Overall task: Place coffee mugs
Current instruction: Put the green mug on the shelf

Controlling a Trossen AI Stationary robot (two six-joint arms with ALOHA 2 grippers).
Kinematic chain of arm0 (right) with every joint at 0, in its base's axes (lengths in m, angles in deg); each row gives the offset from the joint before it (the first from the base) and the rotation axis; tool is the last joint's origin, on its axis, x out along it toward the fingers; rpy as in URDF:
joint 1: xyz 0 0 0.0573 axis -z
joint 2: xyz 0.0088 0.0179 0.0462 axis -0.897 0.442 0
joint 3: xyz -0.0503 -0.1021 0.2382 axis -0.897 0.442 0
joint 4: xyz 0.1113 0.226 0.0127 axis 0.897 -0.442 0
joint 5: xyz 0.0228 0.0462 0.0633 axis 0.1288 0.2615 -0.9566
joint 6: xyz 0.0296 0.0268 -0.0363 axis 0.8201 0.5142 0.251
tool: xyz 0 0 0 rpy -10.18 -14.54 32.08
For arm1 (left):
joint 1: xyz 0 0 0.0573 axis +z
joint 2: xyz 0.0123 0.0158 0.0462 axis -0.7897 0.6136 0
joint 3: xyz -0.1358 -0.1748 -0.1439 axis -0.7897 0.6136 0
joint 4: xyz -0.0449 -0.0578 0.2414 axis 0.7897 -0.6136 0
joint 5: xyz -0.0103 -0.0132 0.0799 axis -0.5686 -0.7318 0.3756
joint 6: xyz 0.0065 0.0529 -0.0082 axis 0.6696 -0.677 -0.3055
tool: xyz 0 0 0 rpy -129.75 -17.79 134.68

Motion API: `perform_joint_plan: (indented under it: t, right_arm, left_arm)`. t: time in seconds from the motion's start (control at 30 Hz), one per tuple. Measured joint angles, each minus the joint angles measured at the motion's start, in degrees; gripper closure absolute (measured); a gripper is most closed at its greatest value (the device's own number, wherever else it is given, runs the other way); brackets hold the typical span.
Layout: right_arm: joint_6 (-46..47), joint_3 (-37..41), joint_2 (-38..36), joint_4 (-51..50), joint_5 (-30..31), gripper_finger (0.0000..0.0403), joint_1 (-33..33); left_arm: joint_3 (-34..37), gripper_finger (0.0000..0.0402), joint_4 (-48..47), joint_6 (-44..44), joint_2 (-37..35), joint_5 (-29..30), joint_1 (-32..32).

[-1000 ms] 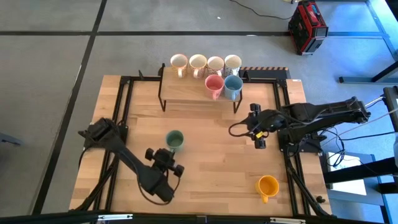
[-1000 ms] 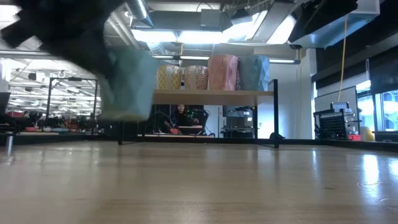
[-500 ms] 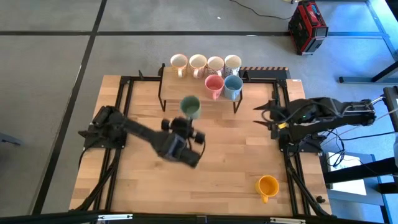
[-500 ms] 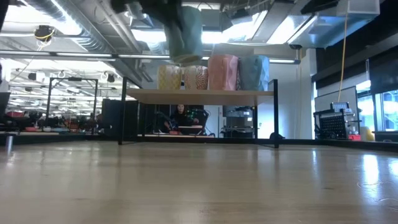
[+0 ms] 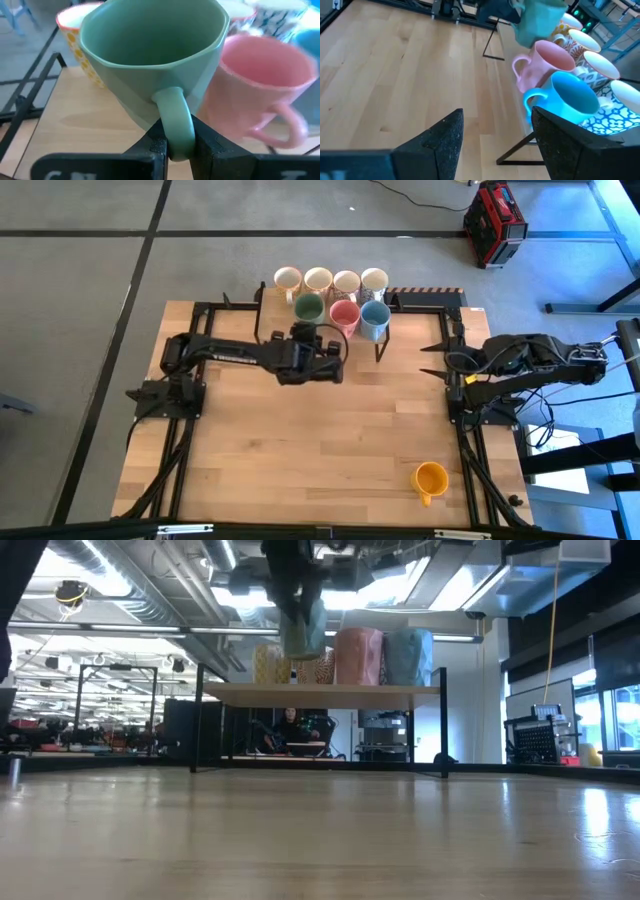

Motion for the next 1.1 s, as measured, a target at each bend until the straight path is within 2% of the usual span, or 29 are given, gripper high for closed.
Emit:
perform_joint_plan:
  t: [0.4, 0.67, 1.1]
  right_arm:
    - [-0.29, 0.00, 0.05, -3.73, -0.12, 0.0180, 0.00]
    - [-0.29, 0.00, 0.07, -3.84, -0.15, 0.0180, 0.00]
    - [-0.29, 0.00, 0.06, -3.89, -0.15, 0.0180, 0.00]
  left_arm:
    - [0.08, 0.0364, 1.54, 0.01, 3.62, -4.90, 2.47]
    - [-0.01, 0.0364, 2.05, 1.57, 6.13, -3.52, 3.45]
    - [-0.01, 0.0357, 3.26, 1.74, 5.93, -4.44, 2.65]
